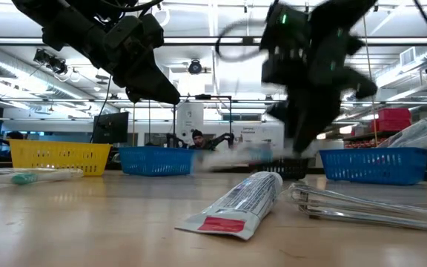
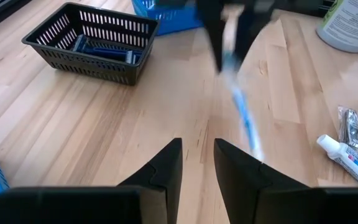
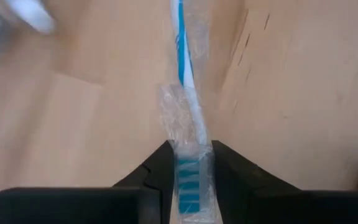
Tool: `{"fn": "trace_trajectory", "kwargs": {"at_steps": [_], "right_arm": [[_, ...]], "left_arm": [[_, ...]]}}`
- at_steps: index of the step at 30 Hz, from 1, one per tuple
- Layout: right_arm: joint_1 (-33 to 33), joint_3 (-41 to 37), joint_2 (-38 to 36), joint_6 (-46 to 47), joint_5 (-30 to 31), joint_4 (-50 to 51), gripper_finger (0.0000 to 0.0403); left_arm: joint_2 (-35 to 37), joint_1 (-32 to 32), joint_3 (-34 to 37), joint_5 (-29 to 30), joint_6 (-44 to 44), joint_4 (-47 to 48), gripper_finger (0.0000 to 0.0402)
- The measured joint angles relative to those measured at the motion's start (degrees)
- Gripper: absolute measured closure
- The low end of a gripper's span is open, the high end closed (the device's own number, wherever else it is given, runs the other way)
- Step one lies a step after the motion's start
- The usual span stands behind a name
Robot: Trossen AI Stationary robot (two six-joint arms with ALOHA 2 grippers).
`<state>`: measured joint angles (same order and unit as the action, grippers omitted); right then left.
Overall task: Pick & Place Travel size toiletries
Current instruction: Put the blue toothbrush into the right blue bin
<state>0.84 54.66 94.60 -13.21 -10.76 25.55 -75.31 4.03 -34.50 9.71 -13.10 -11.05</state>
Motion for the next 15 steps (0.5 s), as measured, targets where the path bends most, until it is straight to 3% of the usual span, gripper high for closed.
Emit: {"fn": "trace_trajectory", "kwargs": {"at_steps": [4,8,15], "right_arm": [[1.92,4.32,-7.01,7.78,1.03,13.68,0.031],[3.66,9.27,-13.47,17.1,6.86,31.1,0.031],[3.19,9.77,-20.76,44.65,14.53,55.93,0.0308]], "left_arm": [[0.0,0.02,0.0,0.08,0.0,0.05,0.0303],[0.0,0.01,0.0,0.15,0.01,0.0,0.0303],[0.0,0.02,0.0,0.56,0.02,-0.02,0.0303]]}}
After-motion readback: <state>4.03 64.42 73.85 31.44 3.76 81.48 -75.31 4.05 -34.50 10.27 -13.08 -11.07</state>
